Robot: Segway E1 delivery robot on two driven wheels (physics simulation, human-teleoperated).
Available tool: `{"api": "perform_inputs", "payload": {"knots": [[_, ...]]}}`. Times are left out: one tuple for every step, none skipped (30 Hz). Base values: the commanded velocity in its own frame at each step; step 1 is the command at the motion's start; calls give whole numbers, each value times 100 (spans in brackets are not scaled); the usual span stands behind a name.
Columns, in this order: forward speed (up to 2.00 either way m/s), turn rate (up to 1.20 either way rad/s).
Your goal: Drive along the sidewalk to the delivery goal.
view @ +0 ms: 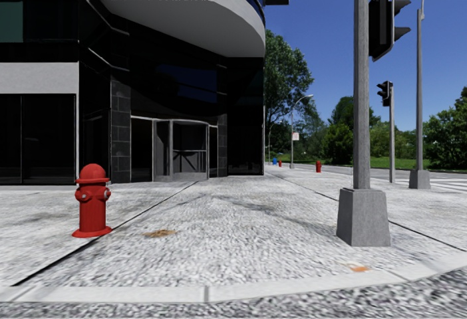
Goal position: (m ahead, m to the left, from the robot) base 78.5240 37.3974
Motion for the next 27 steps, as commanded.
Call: {"api": "perform_inputs", "payload": {"knots": [[200,0],[200,0],[200,0],[200,0],[200,0],[200,0],[200,0],[200,0],[200,0],[200,0],[200,0],[200,0],[200,0],[200,0],[200,0],[200,0],[200,0],[200,0],[200,0],[200,0],[200,0],[200,0],[200,0],[200,0],[200,0],[200,0],[200,0]]}}
